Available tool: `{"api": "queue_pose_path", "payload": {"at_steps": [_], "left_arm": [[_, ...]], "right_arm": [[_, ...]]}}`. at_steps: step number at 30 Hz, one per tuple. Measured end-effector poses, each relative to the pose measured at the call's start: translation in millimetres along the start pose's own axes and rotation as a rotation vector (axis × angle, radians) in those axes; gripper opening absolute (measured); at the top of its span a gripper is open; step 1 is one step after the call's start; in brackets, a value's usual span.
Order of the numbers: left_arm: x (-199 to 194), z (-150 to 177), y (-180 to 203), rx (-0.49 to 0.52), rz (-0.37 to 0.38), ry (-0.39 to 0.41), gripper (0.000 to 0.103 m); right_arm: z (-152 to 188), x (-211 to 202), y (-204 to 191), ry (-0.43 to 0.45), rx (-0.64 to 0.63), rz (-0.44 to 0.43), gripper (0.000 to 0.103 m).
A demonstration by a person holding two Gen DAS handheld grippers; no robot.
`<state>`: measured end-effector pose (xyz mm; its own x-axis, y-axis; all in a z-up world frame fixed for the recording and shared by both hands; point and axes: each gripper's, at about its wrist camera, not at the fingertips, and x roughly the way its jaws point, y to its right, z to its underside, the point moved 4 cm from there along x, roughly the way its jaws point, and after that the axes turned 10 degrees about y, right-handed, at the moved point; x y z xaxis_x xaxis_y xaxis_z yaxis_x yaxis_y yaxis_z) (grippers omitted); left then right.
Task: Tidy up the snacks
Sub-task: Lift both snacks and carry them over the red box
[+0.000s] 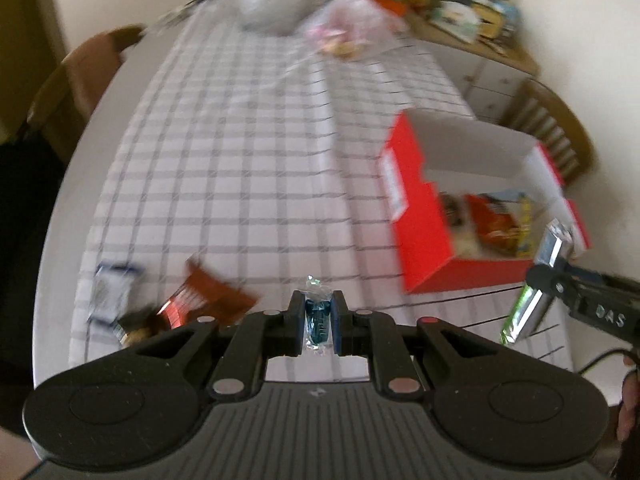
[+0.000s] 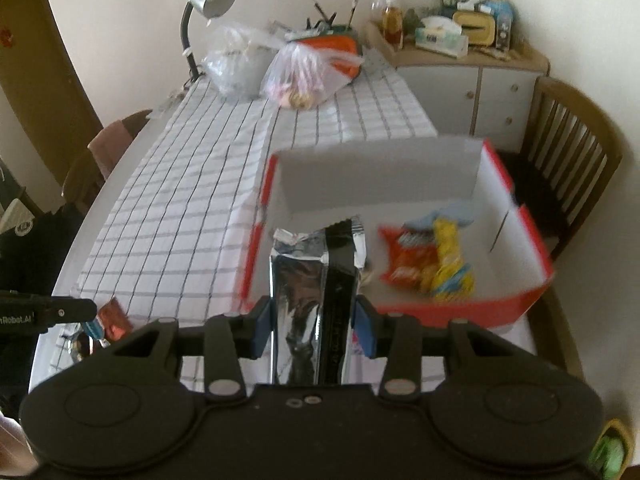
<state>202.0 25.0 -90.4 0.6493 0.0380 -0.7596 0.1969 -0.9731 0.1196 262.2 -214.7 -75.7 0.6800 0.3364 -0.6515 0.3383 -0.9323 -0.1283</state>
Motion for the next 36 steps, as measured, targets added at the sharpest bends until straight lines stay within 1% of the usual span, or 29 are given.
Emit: {"api": "queue_pose_path", "payload": {"at_steps": [3,7,10,14,20,22,24,27,36], "left_arm": [[1,-18,28,0.043,0.029,0.022,0.013],[9,-40,65,0.086,0.058,0.045,0.013],[22,-52,89,0.104,0.069,0.035,0.013],[44,-62,113,0.109,0.070,0.005,0.013],[81,-66,139,0.125,0.056,-0.037,0.013],[95,-66,144,0.135,0.030,-0.051,0.013],[109,-66,147,0.135,0.029,-0.085,0.013],[129,-64,154,0.157,0.004,-0.109,0.013],[170,-59,171,0.214,-0.054,-0.153,0.013]], "right_arm": [[-19,-1,20,0.024,-0.014,0.016,0.041],[-39,7,47,0.048,-0.020,0.047,0.041],[-51,18,68,0.048,-0.023,0.072,0.041],[-58,37,92,0.025,-0.037,0.106,0.041],[-46,70,116,-0.053,-0.051,0.119,0.041],[-42,81,117,-0.078,-0.071,0.122,0.041],[-37,90,119,-0.098,-0.079,0.121,0.041],[-31,102,121,-0.131,-0.093,0.107,0.041],[-21,127,112,-0.194,-0.167,0.062,0.041]]}}
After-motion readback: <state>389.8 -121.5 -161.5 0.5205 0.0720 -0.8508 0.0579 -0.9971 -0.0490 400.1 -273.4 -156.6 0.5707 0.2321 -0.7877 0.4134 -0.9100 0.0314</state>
